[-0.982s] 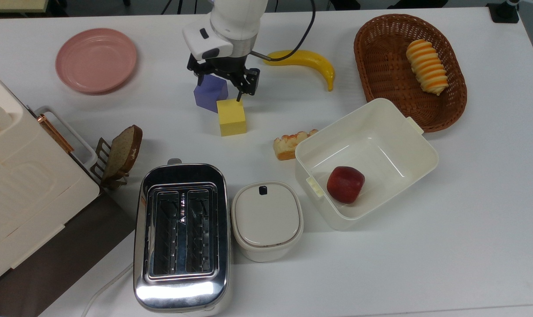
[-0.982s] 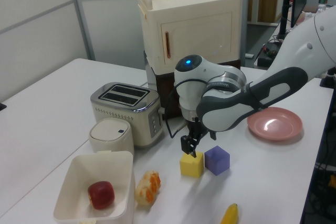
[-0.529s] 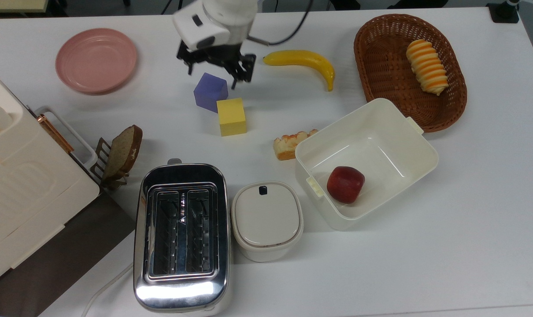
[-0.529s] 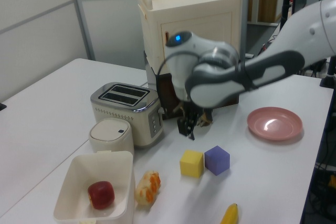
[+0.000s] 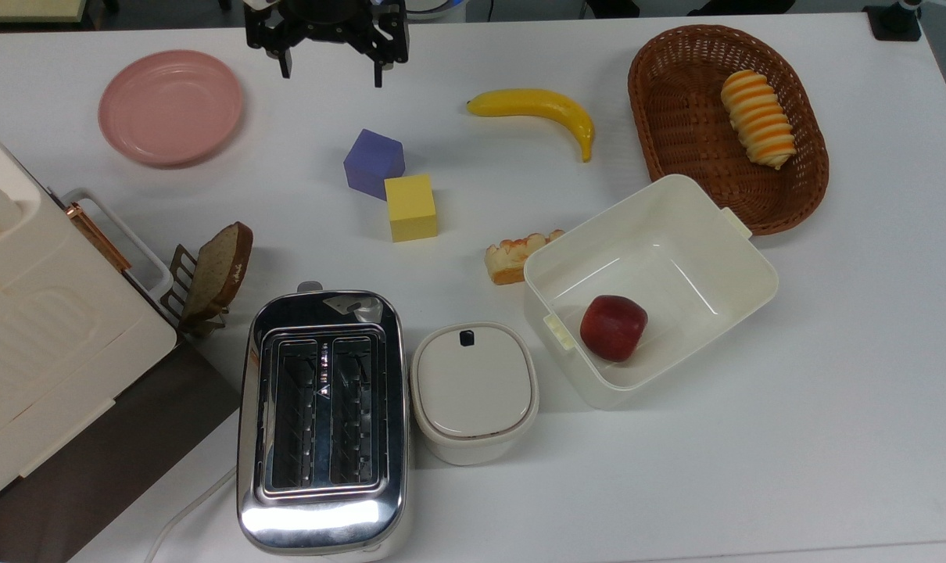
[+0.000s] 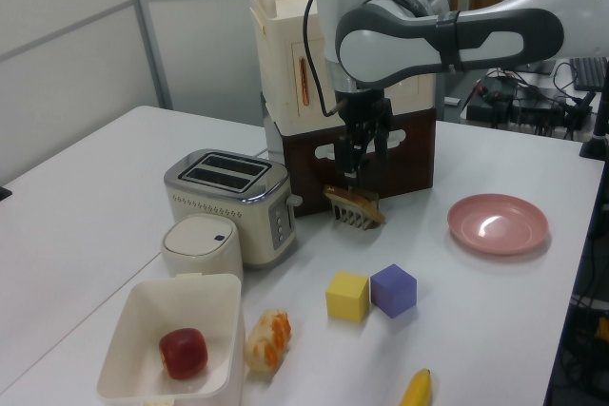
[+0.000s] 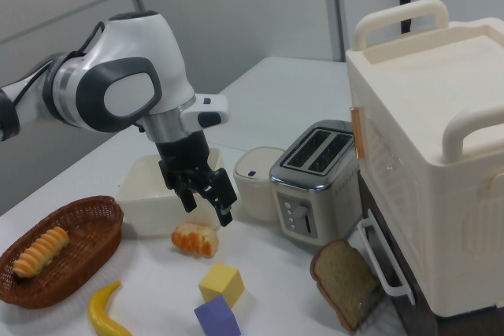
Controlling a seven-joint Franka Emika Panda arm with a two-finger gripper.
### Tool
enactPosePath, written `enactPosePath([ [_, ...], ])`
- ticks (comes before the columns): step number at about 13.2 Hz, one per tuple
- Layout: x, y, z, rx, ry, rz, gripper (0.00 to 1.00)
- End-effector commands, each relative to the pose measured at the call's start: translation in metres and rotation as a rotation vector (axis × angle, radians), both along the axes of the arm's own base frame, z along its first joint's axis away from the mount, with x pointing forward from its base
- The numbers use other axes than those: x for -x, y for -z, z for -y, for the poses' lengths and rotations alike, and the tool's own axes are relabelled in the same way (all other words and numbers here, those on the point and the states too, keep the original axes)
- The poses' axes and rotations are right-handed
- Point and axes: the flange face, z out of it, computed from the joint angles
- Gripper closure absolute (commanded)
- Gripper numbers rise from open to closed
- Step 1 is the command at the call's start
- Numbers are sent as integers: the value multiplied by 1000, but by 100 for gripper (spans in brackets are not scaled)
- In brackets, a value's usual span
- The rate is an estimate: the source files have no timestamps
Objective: Put the purple cube on the table
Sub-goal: 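Release the purple cube on the table and raise the gripper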
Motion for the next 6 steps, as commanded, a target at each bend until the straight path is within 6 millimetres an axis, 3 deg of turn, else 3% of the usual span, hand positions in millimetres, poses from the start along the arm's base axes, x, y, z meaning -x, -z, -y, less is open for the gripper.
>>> enactPosePath([
  [1,-3,-7,0,-25,40,11,0],
  [3,-4,-13,-4,-26,47,21,0],
  [5,-5,-11,-25,-22,19,17,0],
  [6,-4,-14,-21,-21,28,21,0],
])
